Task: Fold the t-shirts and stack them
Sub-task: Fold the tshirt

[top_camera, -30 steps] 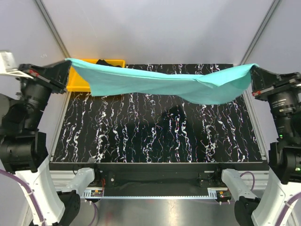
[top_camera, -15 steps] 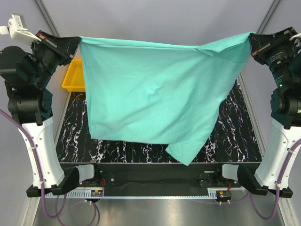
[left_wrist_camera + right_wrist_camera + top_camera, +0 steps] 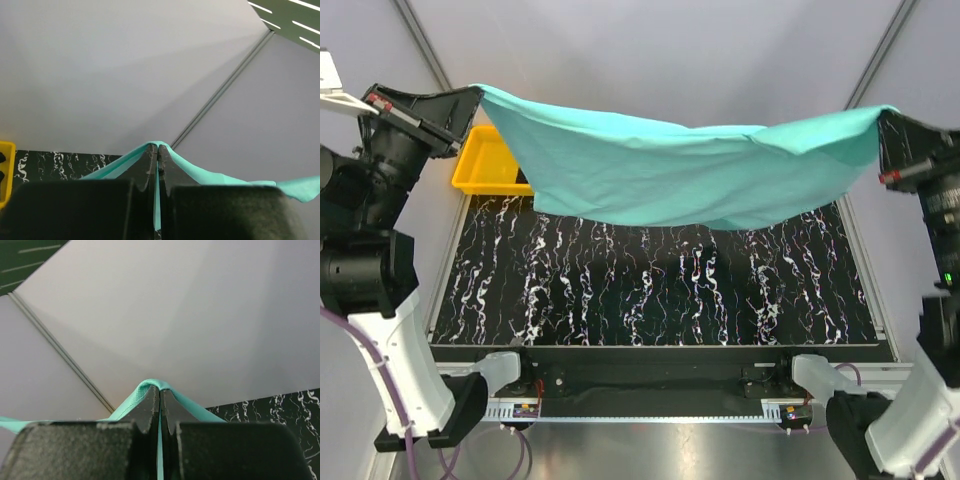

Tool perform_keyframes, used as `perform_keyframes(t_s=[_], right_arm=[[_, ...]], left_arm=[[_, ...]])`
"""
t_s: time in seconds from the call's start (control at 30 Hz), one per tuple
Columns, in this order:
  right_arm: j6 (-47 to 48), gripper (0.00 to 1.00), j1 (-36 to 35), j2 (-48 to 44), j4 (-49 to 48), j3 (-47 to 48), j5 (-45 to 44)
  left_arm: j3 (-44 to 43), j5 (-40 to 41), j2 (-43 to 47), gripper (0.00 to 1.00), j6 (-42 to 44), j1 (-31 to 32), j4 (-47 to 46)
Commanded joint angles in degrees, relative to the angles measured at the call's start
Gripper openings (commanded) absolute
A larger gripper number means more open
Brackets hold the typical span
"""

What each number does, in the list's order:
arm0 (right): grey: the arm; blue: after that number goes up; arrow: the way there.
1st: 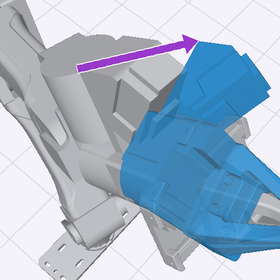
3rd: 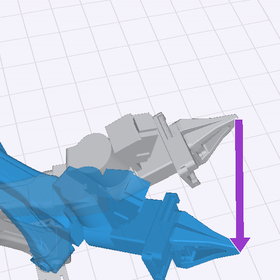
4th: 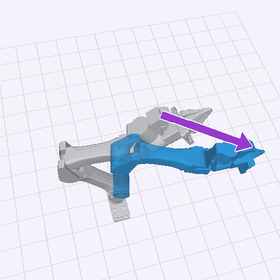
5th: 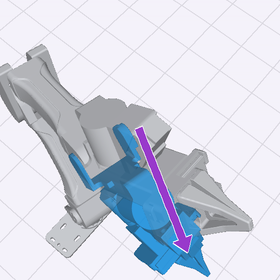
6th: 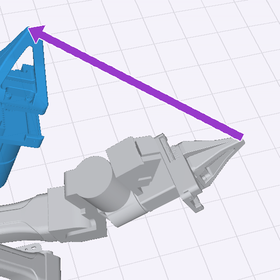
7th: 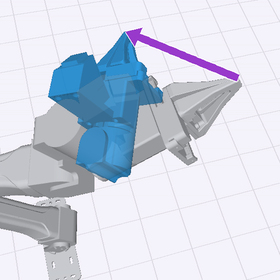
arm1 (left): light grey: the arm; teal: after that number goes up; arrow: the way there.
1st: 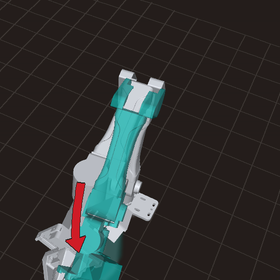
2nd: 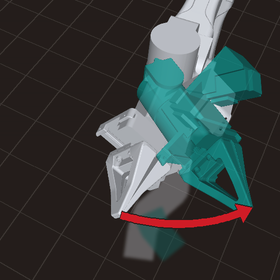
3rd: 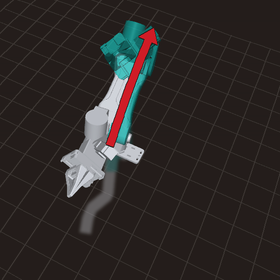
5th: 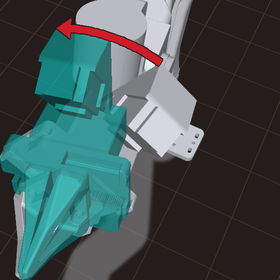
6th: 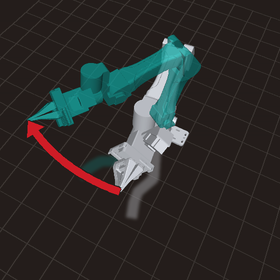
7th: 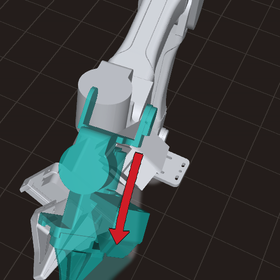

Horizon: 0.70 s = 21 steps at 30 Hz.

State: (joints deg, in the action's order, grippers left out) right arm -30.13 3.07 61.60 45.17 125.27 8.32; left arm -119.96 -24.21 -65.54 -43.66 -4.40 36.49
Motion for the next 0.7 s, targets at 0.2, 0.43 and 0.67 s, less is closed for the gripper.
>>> perform_keyframes(t_s=[0.2,0.43,0.67], right_arm=[[1.65,0.0,-2.72,-8.08,-2.01,-0.29,-3.13],[2.09,0.0,-2.72,-2.55,-2.27,-1.78,-5.15],[0.96,0.0,-2.72,4.57,-5.43,-15.01,-4.98]], left_arm=[[-5.63,7.49,7.97,0.0,5.42,7.12,2.0],[-0.9,13.04,7.09,0.0,8.68,8.54,4.73],[23.51,15.85,6.04,0.0,9.56,8.45,2.89]])
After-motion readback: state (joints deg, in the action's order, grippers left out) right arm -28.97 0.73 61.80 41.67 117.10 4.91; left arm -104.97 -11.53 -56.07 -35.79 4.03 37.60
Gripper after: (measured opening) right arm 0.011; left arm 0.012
